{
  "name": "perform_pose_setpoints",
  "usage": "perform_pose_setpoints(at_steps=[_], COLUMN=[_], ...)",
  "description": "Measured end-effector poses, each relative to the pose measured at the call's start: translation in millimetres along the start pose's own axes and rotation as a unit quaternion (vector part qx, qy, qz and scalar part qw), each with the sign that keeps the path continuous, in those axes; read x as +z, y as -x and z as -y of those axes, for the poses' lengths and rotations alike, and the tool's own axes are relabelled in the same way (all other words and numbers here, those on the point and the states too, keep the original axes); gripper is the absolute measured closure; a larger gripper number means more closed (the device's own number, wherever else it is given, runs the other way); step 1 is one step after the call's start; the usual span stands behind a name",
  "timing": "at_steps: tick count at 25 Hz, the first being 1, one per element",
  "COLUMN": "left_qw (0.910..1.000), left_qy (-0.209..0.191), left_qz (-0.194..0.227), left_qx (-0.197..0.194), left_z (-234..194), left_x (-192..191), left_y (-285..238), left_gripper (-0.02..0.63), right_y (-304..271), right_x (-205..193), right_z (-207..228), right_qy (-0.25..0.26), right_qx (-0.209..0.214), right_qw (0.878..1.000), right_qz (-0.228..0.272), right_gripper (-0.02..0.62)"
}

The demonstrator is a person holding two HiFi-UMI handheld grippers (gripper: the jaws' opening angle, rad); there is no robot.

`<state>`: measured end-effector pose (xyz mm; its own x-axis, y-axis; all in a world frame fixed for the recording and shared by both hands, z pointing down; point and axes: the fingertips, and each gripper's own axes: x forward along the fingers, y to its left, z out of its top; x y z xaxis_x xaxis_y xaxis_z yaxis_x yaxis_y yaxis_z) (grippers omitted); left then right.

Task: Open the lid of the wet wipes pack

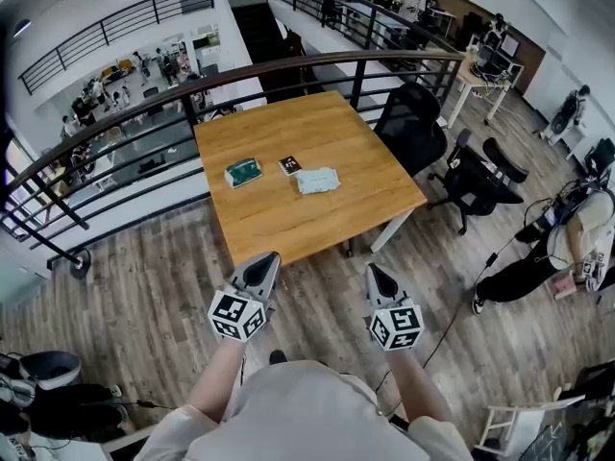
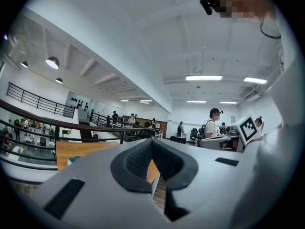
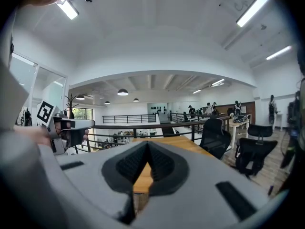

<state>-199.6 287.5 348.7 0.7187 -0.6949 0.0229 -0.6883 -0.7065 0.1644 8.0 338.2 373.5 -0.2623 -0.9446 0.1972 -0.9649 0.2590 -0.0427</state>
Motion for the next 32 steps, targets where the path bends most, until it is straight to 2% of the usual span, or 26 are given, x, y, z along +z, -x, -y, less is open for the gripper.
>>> perform_pose_setpoints(at_steps=[10, 27, 32], left_qw=[0.9999, 0.9986, 0.9985], left_qy=[0.004, 0.007, 0.01], left_qz=[-0.004, -0.021, -0.024], left_qx=[-0.01, -0.048, -0.048], left_z=[-14, -57, -67], left_x=[-2, -16, -15], left_y=[0, -3, -8], left_gripper=[0.612, 0.612, 0.612], right_y=[-6, -34, -43], right_x=[5, -12, -12], right_z=[-11, -36, -36], right_qy=[0.001, -0.005, -0.009], right_qx=[-0.007, -0.047, -0.049], right_qw=[1.0, 0.999, 0.999], right_qz=[0.01, -0.004, -0.009], right_gripper=[0.594, 0.594, 0.594])
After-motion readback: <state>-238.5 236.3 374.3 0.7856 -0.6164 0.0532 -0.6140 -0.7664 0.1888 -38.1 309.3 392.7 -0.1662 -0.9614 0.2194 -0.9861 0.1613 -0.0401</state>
